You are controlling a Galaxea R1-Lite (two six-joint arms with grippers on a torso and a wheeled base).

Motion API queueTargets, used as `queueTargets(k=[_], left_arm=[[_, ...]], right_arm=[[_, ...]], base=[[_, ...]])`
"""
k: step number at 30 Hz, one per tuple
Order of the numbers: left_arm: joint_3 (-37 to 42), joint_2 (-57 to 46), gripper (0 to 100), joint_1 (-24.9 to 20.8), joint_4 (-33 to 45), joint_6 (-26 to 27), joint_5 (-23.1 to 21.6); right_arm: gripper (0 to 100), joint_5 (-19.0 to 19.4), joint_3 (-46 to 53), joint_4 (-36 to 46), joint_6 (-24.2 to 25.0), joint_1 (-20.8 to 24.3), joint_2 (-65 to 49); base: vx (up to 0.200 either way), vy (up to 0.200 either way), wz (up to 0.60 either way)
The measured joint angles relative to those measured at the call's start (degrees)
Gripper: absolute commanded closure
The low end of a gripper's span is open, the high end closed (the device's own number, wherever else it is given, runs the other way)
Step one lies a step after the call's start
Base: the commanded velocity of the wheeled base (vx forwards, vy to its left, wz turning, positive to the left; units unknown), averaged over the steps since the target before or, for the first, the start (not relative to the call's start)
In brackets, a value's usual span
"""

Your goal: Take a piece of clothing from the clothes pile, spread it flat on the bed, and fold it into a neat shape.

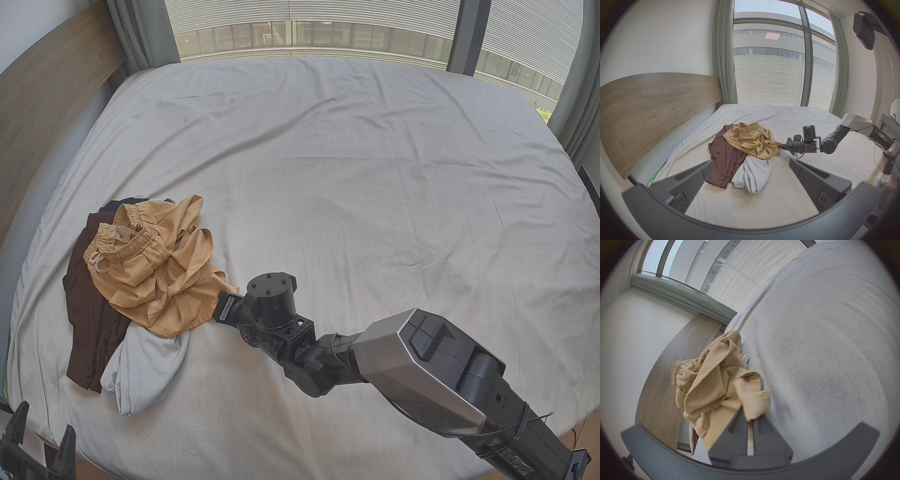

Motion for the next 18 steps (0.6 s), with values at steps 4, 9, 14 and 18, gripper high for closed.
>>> queueTargets(k=[4,9,14,18], left_arm=[[0.0,0.0,0,0.0,0.0,0.0,0.0],[0.0,0.0,0,0.0,0.0,0.0,0.0],[0.0,0.0,0,0.0,0.0,0.0,0.0],[0.0,0.0,0,0.0,0.0,0.0,0.0]], right_arm=[[100,-1.8,0.9,0.0,-2.3,-0.1,-0.2],[100,-2.4,4.1,0.0,-3.8,-0.1,-1.4],[100,-2.8,7.7,0.0,-4.5,-0.2,-3.1],[100,-3.1,12.0,0.0,-5.0,-0.3,-4.9]], base=[[0.000,0.000,0.00],[0.000,0.000,0.00],[0.000,0.000,0.00],[0.000,0.000,0.00]])
